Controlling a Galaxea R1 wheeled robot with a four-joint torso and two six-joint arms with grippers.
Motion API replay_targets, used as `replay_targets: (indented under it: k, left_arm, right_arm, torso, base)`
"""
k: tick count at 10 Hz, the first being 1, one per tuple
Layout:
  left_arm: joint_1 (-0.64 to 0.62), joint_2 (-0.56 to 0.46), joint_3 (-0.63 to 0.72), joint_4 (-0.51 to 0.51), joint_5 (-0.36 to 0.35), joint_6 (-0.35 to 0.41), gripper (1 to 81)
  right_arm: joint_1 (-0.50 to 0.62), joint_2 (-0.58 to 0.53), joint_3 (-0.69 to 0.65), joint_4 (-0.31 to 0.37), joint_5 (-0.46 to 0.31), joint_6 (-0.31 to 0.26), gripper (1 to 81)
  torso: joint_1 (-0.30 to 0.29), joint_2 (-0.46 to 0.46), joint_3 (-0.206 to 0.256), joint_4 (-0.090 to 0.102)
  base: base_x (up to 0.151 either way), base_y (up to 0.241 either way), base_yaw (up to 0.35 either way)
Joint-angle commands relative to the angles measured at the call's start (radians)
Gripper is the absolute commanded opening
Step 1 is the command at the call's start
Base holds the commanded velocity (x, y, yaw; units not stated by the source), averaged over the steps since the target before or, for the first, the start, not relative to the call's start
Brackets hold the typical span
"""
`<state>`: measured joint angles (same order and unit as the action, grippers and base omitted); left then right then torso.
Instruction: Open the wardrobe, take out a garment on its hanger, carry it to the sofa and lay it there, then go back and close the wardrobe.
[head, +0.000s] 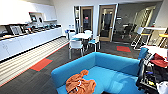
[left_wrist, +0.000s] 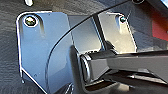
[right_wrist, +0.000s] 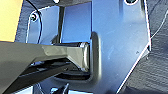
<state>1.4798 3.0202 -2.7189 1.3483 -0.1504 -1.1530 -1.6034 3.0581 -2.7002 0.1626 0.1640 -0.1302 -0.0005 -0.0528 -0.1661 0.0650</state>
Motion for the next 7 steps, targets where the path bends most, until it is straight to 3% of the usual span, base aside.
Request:
replay_targets:
  k: [1,7]
  left_arm:
    - [-0.035,-0.001,0.001,0.009,0.035,-0.001,81.1]
    - [-0.035,0.0,0.001,0.011,0.034,0.001,81.1]
  right_arm:
    - [0.022,0.006,0.002,-0.001,-0.06,-0.002,81.1]
    - [0.022,0.006,0.002,-0.001,-0.06,-0.002,81.1]
  torso:
    - [0.001,0.0,0.0,0.0]
    - [0.001,-0.001,0.0,0.0]
  base:
    - [-0.105,0.0,0.0]
    - [0.0,0.0,0.0]
